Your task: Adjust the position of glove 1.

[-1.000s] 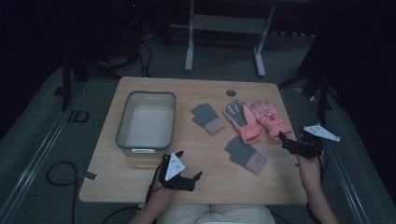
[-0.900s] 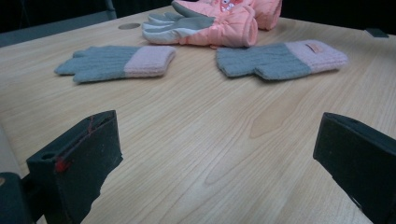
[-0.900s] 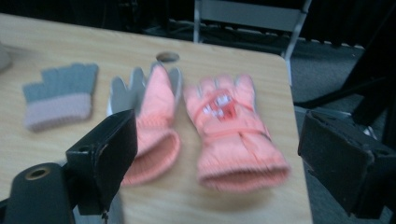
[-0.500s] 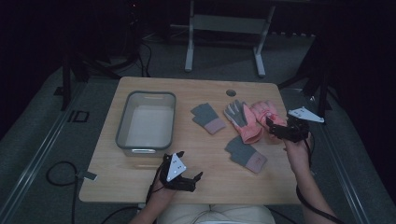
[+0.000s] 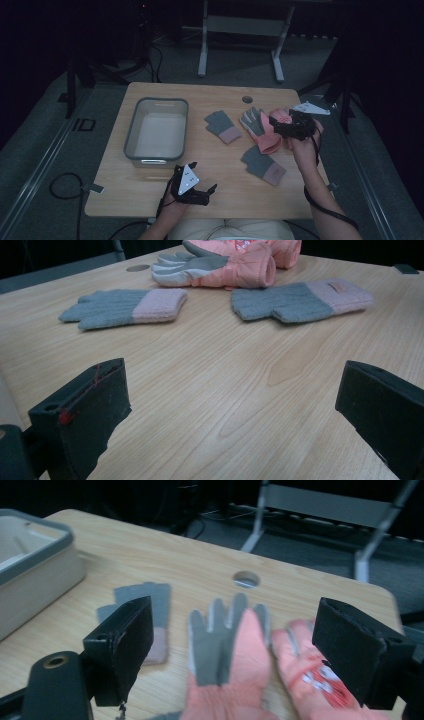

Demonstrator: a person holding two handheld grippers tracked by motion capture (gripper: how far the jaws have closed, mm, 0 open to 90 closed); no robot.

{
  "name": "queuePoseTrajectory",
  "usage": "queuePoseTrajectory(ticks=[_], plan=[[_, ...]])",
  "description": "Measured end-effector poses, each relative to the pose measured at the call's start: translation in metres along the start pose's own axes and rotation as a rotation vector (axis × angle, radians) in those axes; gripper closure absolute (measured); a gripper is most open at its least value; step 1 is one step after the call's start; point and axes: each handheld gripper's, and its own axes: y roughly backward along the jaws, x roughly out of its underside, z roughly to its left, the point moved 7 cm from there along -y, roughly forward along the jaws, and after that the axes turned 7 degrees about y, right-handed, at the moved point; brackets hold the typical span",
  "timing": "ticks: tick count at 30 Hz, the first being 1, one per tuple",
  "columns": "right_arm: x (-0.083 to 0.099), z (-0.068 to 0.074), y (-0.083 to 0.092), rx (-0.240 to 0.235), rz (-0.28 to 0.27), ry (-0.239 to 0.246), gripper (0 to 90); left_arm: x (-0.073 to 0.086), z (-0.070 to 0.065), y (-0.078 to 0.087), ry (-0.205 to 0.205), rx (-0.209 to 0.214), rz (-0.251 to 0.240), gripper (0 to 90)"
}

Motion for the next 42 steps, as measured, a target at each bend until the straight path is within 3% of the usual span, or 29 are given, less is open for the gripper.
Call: queuePoseTrajectory(ticks=[2, 5, 6, 8, 14, 24, 30, 31, 38, 42], plan=[[-0.005, 0.009, -0.013, -0.054, 0.017, 0.017, 16.2, 0.000, -0.001, 0.000, -0.009, -0.001, 0.003, 0.5], [-0.007, 0.013, -0.020, -0.077, 0.024, 0.013, 14.1, 0.000, -0.001, 0.000, -0.011, -0.001, 0.004, 0.4], [-0.012, 0.021, -0.028, -0.091, 0.019, 0.054, 11.6, 0.000, 0.000, 0.000, -0.006, 0.003, 0.006, 0.4], [-0.015, 0.026, -0.033, -0.126, 0.015, 0.048, 11.5, 0.000, 0.000, 0.000, -0.001, 0.006, 0.002, 0.4], [-0.023, 0.036, -0.044, -0.156, 0.010, 0.047, 13.1, 0.000, 0.000, 0.000, -0.003, 0.007, 0.004, 0.4], [-0.026, 0.061, -0.072, -0.244, 0.040, 0.110, 23.5, 0.000, 0.001, -0.001, 0.010, 0.015, 0.011, 0.4], [-0.025, 0.070, -0.085, -0.261, 0.048, 0.109, 28.7, 0.000, 0.000, -0.001, 0.006, 0.012, 0.009, 0.5], [-0.023, 0.076, -0.095, -0.263, 0.059, 0.130, 32.2, 0.000, 0.000, -0.001, 0.006, 0.012, 0.009, 0.4], [-0.017, 0.094, -0.121, -0.293, 0.105, 0.178, 37.6, 0.000, 0.000, 0.000, 0.002, 0.016, 0.008, 0.5], [-0.010, 0.104, -0.135, -0.338, 0.154, 0.209, 42.6, 0.000, 0.001, 0.000, 0.006, 0.019, 0.005, 0.4]])
